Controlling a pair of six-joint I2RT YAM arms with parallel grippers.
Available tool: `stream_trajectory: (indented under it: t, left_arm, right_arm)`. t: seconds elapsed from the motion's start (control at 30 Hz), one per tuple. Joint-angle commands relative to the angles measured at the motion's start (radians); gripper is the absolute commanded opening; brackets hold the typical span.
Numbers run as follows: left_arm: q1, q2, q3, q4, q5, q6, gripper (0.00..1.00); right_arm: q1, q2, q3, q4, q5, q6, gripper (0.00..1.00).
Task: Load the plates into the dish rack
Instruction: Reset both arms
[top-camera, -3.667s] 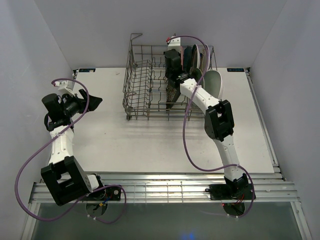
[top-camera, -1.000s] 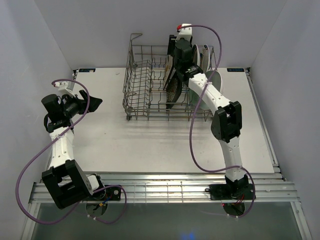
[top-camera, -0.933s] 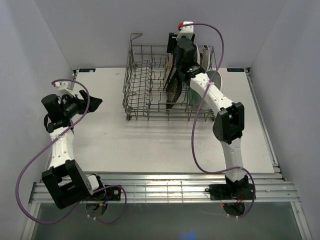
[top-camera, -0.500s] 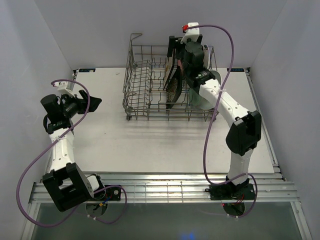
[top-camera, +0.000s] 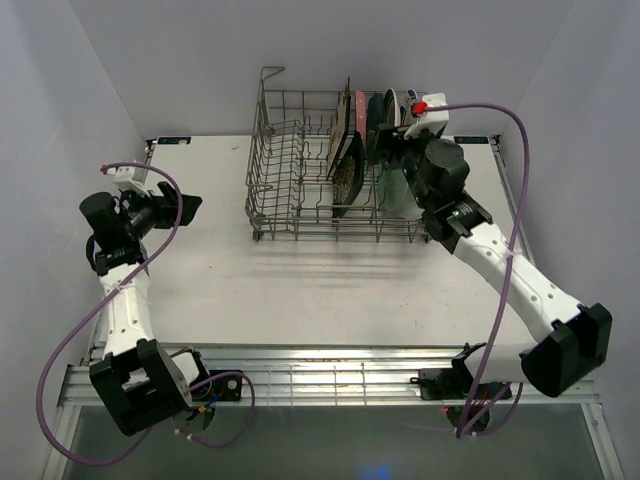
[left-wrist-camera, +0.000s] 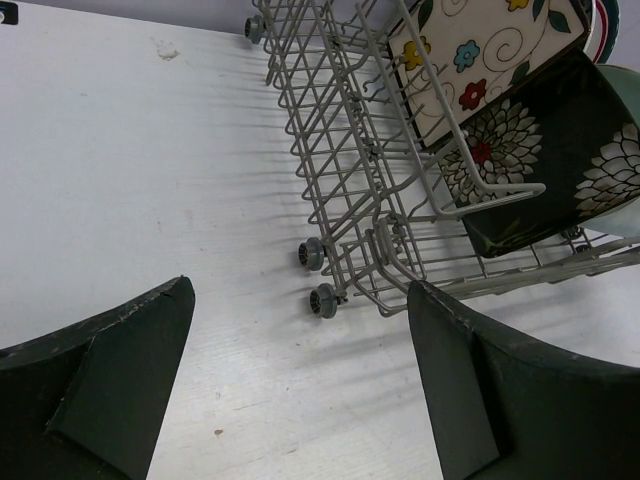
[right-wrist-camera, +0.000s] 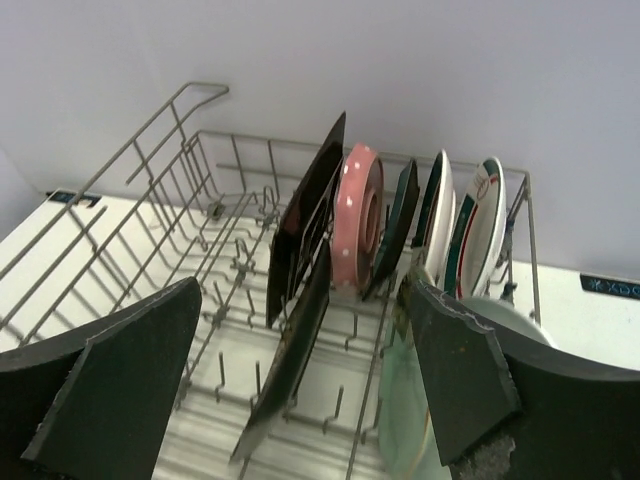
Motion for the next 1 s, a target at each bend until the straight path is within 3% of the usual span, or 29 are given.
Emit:
stream_trajectory:
  t: [0.0,0.17,0.23,0.77,0.97]
  left_arm:
    - [-0.003,-0.035,-0.024,0.016,-0.004,0.022,0.98]
    - [-0.003,-0.061,-0.047,0.024,0.015,0.039,0.98]
    - [-0.003,-0.11,-0.096,0.071,0.035,0.056,0.98]
    - [-0.001,-0.166,-0.242,0.171,0.214,0.11,0.98]
    - [-0.003,-0.152,-0.289,0.17,0.246,0.122,0.98]
  right_arm:
    - [0.003,-0.145,-0.148,0.058,-0.044,0.027,0.9]
    - [0.003,-0.315,-0.343,0.074,-0.076,0.058,0.9]
    - [0.003,-0.463,-0.479,0.052,-0.122,0.097,0.9]
    - [0.003,-0.972,-0.822,-0.11,-0.152,0.223,0.9]
    - [0.003,-1.144,-0.968,-0.127,-0.093,0.294,0.9]
